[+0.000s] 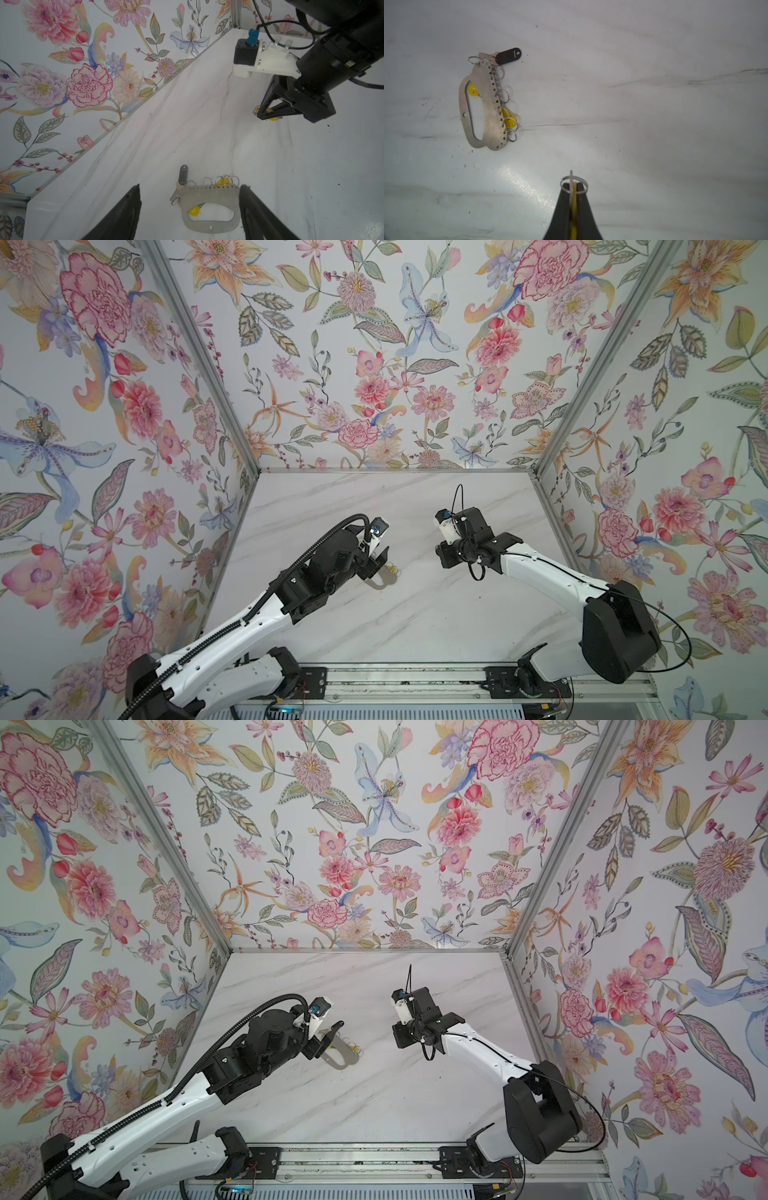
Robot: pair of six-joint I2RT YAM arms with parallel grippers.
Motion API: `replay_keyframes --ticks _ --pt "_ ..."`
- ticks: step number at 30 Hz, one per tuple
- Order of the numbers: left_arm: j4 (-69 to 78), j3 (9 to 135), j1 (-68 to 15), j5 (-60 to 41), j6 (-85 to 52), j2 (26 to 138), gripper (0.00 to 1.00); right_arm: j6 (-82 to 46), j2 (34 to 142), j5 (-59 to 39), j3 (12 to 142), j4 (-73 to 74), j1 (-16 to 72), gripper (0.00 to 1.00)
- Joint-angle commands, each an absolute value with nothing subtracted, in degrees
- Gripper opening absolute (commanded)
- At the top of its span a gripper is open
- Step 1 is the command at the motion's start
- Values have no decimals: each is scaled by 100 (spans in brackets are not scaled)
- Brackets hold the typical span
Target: Remove the keys from the keyring
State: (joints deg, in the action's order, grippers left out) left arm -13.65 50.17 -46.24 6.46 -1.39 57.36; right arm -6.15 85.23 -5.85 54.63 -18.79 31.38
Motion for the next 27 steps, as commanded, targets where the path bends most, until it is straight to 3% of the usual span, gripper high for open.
replay_keyframes --ticks 1,4,11,16,21,27 --pt "-1171 4756 -4365 202 -1037 5629 79 -1158 8873 166 5348 -1408 3243 0" --pt "-1201 4685 -4308 302 -1178 5699 79 -1209 9178 388 5374 -1267 3342 8" --pt "-1169 4450 -4188 371 -1622 5696 81 -1113 9427 530 5394 -1294 3335 39" --pt "-1295 4421 -4076 470 -1722 5619 83 -940 9099 250 5391 -1399 3344 44" --pt "-1338 4313 -3761 279 -1755 5424 85 -782 8904 -749 5476 -1168 3669 56" --pt "-1150 3820 -3335 -269 -2116 5191 86 -905 9317 -1231 5770 -820 4138 62"
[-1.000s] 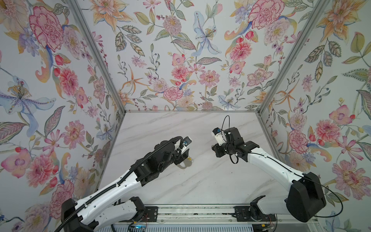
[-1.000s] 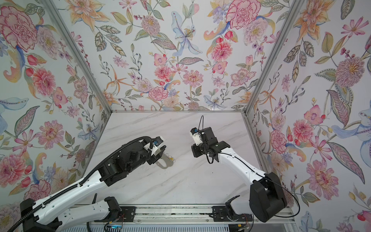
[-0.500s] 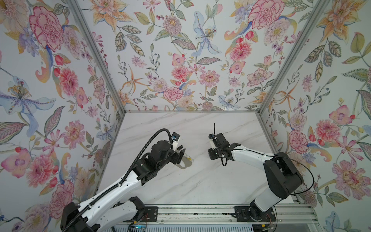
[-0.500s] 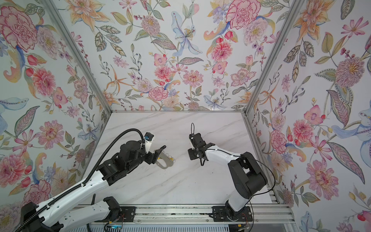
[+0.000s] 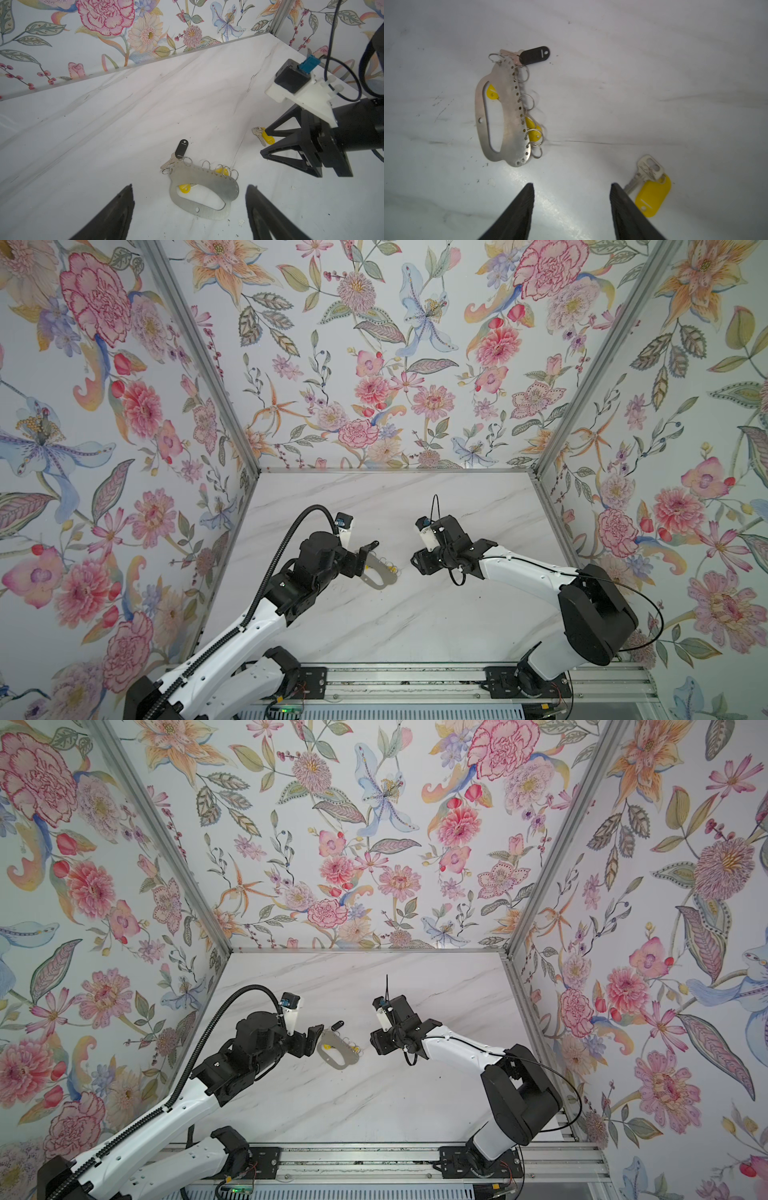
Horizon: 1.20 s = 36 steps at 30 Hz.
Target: Remove the keys from the keyring
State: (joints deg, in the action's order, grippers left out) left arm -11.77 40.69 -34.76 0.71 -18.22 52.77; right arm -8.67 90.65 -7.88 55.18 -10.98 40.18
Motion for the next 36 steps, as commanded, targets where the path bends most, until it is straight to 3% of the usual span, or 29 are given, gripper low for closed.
replay_keyframes --ticks 1,13,21,36 --pt "-1168 3746 -3293 -285 -2203 5164 86 -949 9432 -1261 5827 -753 4186 63" --pt "-1241 3021 -3115 -241 -2945 4713 88 -585 11095 -2098 7243 -1130 4348 63" --pt "-1150 2804 -2577 -692 -2948 4579 88 -11 11914 -2057 8068 -1712 4406 58" --pt "-842 2468 -2426 -768 -3285 4609 88 528 12081 -1577 8192 -2243 4743 45"
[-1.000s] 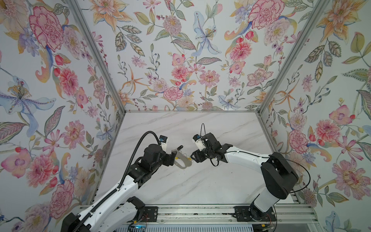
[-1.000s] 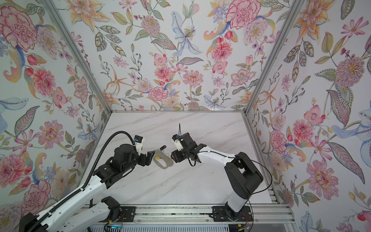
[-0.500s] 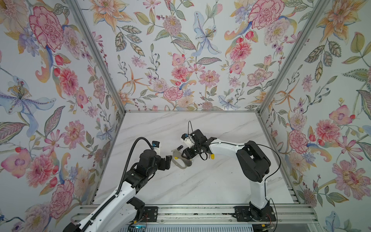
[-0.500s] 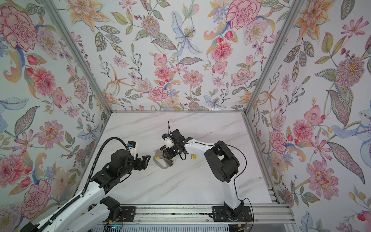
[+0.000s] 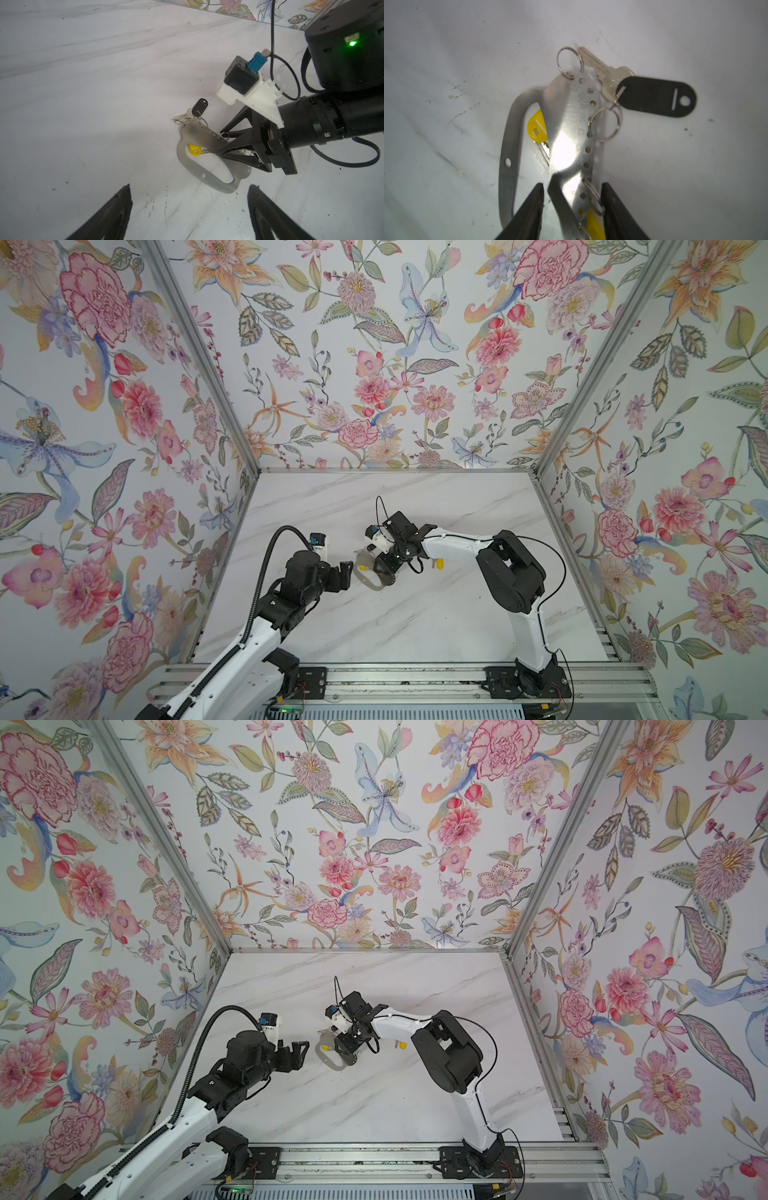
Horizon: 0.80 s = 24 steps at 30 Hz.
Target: Remove the keys from the keyring
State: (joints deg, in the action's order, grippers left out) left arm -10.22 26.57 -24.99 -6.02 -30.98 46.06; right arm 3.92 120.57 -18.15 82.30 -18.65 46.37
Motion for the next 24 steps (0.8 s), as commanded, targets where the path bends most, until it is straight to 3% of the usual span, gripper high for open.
replay_keyframes --ticks 1,12,24 --pt "-818 2421 -2426 -782 -3328 4637 88 523 12067 -1475 8192 -2277 4757 44" --pt "0 1860 -2424 -1150 -4021 5224 86 -293 11611 -2433 7738 -1726 4720 42" --pt "697 2256 -2435 -1726 -4274 7004 72 -1113 11270 -2870 7101 -885 4473 54"
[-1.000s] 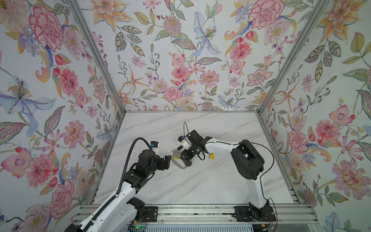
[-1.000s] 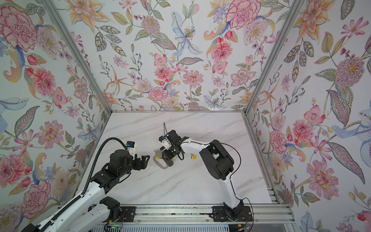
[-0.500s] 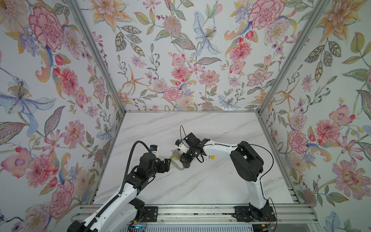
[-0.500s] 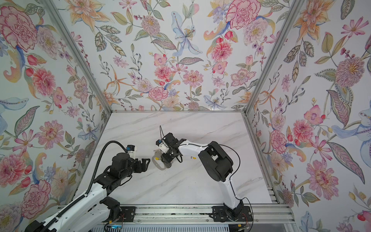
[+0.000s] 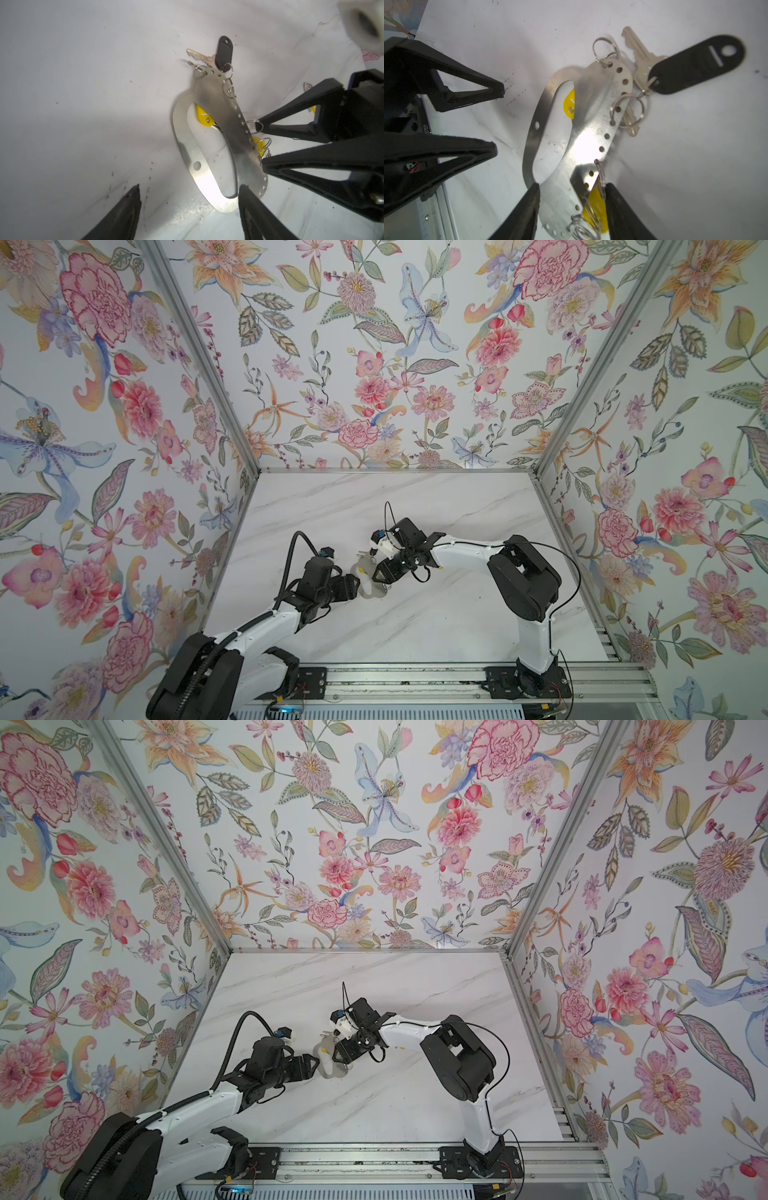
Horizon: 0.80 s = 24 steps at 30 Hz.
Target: Remove the keys from the keyring
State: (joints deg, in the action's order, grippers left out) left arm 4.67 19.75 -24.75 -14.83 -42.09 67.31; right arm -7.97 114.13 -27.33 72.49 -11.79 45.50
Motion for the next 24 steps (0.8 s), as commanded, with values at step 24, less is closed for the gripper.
replay_keyframes --ticks 24 --pt "1152 2495 -2547 -1959 -4121 8237 51 -1212 11567 -2493 7079 -823 4450 52"
